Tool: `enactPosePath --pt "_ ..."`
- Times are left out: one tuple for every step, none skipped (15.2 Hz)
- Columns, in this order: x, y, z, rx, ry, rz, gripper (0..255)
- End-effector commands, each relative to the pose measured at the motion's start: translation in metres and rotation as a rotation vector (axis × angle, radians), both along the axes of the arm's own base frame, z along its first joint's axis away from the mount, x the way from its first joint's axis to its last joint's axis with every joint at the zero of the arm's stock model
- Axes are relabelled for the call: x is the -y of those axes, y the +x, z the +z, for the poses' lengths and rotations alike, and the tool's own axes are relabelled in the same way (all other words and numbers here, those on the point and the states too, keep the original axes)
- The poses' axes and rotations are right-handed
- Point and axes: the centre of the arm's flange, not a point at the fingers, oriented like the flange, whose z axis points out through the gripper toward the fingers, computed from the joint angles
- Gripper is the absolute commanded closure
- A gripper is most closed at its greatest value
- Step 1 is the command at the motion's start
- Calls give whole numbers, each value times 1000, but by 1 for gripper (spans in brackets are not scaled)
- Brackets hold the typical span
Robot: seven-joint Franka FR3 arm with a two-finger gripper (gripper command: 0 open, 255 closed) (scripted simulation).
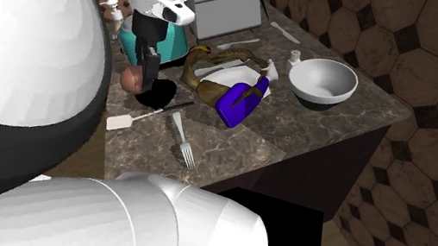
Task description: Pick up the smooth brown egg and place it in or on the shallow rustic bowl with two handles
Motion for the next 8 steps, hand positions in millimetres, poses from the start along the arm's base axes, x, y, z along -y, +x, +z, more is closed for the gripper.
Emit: enactPosePath --pt "-18 21 1 0 1 0 255" --pt "-27 30 1 0 1 0 255" --pt "-36 40 1 0 1 0 255" --pt "-44 50 1 0 1 0 255" --pt "-53 60 1 0 1 0 255" --pt "-62 69 1 0 1 0 255" --pt "-71 79 1 0 1 0 255" --pt "-80 89 1 0 1 0 255"
